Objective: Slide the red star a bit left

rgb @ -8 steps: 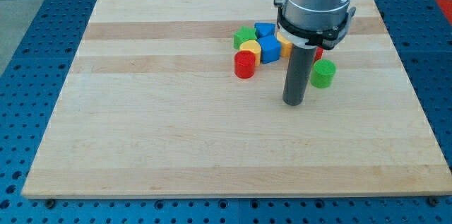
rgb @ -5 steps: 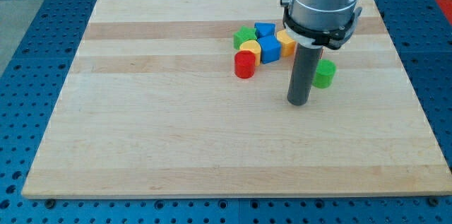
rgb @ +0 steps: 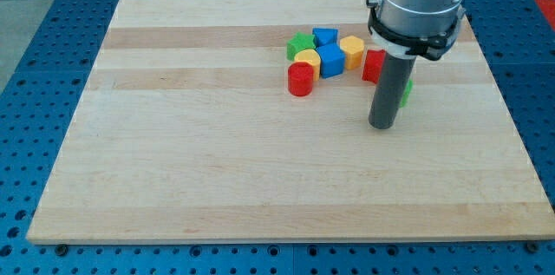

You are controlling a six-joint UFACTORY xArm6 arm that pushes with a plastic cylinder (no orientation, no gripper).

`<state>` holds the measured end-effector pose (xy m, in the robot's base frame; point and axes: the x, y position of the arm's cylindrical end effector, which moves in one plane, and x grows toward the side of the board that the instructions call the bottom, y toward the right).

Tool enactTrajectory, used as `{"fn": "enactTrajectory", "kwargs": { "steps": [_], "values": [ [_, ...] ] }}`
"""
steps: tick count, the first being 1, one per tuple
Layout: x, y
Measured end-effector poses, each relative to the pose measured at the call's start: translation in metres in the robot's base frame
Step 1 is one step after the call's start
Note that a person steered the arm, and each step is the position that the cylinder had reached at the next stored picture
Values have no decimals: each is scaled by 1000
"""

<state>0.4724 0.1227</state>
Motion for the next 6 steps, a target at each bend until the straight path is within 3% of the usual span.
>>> {"fn": "enactTrajectory", "kwargs": {
  "steps": [5,6],
  "values": [
    [0,36],
    [0,86]
  ]
}}
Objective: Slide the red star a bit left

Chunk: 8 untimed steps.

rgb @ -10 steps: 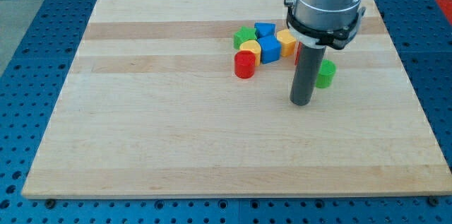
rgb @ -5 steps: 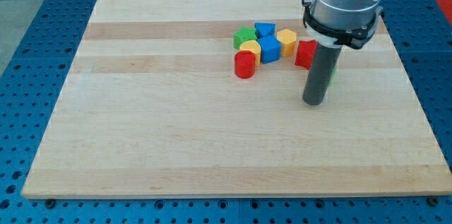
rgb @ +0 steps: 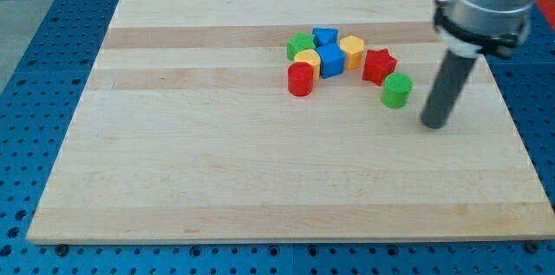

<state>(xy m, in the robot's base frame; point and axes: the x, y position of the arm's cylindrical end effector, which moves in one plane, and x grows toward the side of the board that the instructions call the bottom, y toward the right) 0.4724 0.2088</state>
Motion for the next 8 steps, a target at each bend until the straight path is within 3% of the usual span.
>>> {"fn": "enactTrajectory", "kwargs": {
  "steps": [2,4,6,8],
  "values": [
    [-5,121],
    [-77,71],
    [-106,-12],
    [-106,-47]
  ]
}}
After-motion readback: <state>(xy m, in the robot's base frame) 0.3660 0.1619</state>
